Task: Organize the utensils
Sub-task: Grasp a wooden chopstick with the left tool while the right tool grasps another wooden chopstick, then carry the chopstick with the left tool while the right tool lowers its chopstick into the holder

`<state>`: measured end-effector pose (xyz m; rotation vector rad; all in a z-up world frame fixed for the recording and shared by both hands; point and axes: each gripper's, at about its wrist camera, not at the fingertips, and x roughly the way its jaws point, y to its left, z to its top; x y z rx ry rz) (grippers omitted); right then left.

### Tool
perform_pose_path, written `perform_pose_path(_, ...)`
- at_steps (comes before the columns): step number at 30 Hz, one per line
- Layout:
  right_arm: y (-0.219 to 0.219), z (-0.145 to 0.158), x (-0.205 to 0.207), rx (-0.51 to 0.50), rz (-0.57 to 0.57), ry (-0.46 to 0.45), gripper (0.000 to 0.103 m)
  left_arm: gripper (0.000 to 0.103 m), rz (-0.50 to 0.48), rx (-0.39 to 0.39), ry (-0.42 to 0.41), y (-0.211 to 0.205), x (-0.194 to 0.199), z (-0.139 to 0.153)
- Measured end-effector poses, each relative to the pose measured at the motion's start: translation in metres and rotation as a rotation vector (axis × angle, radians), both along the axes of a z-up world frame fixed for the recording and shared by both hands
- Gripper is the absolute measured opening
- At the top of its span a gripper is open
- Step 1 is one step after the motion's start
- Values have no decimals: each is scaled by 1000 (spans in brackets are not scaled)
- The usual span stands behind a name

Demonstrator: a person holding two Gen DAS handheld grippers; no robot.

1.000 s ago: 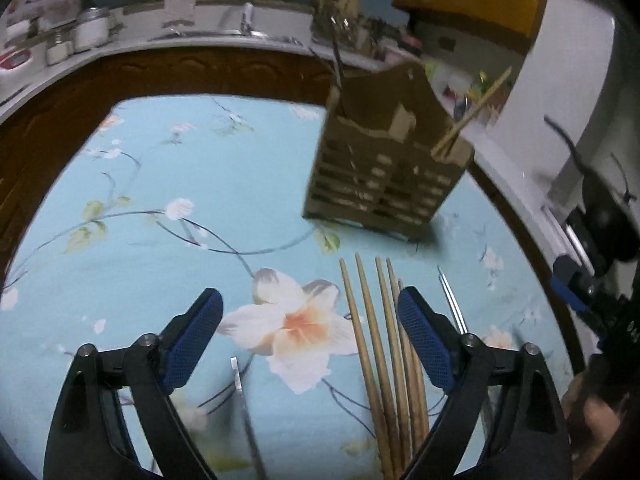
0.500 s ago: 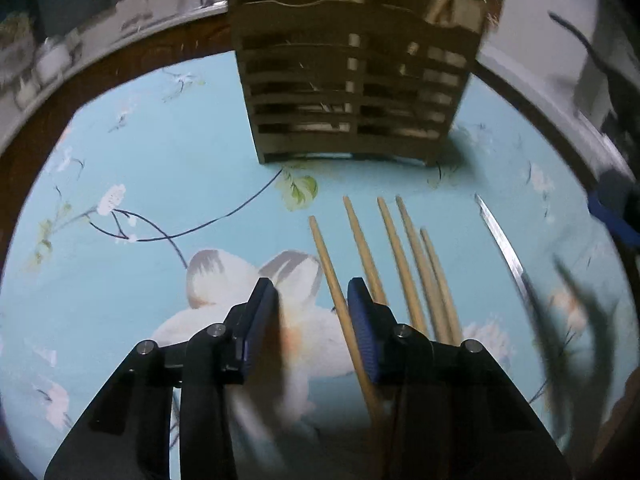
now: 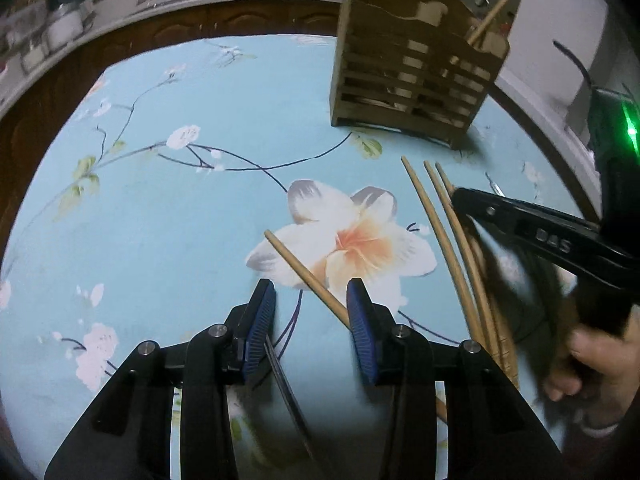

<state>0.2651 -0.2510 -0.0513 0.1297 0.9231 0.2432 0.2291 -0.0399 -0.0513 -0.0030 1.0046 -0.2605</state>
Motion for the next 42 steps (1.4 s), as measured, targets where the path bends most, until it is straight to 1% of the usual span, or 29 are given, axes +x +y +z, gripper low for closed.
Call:
perform_pose_path(2,4,1,10,-22,7,3,18,37,9,2,-1,-1,2,-1)
perform_pose_path(6,5,-1,25,-77,10,18,16,37,7,29,-20,-13,7,-3)
perform_pose_path(7,3,-1,27,-71,10,23,15,38,3,26,-21,-15,10,-2)
perform_pose_path(9,-2,-2,27,-75,14,26,8,37,-10,20,-24,-19,16,-2)
perform_pose_path(11,-3,-2,28,-72,22,29,8,37,-27,21,-30,-25,23,-3)
perform_pose_path(12,0,-1,29,-88,29,33,8,37,-30,23,-32,-27,26,-3)
perform_pose_path(14,9,0,34,-124,53,35,10,37,-38,33,-34,-33,31,-4)
perform_pose_path(16,14,0,37,-135,67,33,14,37,-46,48,-26,-36,33,-3)
perform_pose_path(18,16,-1,35,-152,78,26,14,41,-31,41,-7,-30,30,-2)
perform_pose_path(20,12,-2,35,-122,79,26,14,41,-15,20,9,-26,28,-1)
perform_pose_path(22,8,-2,36,-97,72,28,11,40,-10,11,5,-23,24,-2)
perform_pose_path(24,4,-1,36,-79,62,28,9,36,-13,45,-14,-28,24,-3)
perform_pose_path(25,2,0,35,-62,66,26,8,27,-16,62,-26,-31,25,-3)
perform_pose_path(26,1,1,32,-35,66,28,8,15,-17,72,-34,-33,25,-4)
perform_pose_path(27,0,4,29,-18,60,22,7,15,-18,73,-36,-34,26,-4)
perform_pose_path(29,-6,13,20,34,53,5,6,7,-24,36,-18,-32,29,-3)
perform_pose_path(30,-10,20,14,61,47,-5,6,6,-30,7,-4,-30,30,-1)
perform_pose_path(32,-17,32,3,98,42,-33,6,5,-35,1,-13,-29,27,3)
perform_pose_path(35,-29,54,-15,151,39,-74,5,5,-41,-42,-47,-25,17,22)
perform_pose_path(37,-36,67,-24,166,37,-99,5,4,-49,-97,-79,-22,8,43)
perform_pose_path(39,-40,81,-34,181,40,-128,5,4,-53,-131,-110,-20,0,60)
perform_pose_path(42,-36,102,-43,174,43,-179,5,5,-61,-194,-177,-13,-18,96)
